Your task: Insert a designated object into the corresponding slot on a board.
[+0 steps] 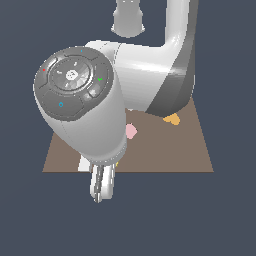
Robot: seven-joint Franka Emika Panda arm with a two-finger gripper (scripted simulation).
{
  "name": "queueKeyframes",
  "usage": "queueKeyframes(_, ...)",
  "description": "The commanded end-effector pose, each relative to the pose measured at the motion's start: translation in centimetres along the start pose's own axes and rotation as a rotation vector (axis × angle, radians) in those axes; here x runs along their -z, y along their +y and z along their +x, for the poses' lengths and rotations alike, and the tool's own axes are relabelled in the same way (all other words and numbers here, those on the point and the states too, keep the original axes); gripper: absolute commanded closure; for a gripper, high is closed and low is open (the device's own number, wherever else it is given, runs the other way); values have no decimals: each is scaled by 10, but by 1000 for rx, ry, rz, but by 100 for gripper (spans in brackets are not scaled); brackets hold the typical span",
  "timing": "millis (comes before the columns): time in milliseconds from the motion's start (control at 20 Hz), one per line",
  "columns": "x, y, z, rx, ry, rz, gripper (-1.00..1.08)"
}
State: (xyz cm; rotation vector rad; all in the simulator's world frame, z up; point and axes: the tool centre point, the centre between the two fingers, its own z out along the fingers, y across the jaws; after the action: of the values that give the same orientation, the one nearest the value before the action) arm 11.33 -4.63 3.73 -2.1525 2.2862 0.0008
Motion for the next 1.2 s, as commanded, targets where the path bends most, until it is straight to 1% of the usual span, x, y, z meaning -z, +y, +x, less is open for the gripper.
queueKeyframes(0, 1, 8, 13, -114, 0, 1, 108)
queueKeyframes(300, 2, 33, 39, -363, 0, 1, 108)
queueKeyframes(550, 3, 52, 51, -517, 0, 0, 108)
queueKeyframes(850, 3, 68, 57, -637, -1, 0, 108)
queueKeyframes(1150, 3, 75, 59, -691, -1, 0, 108)
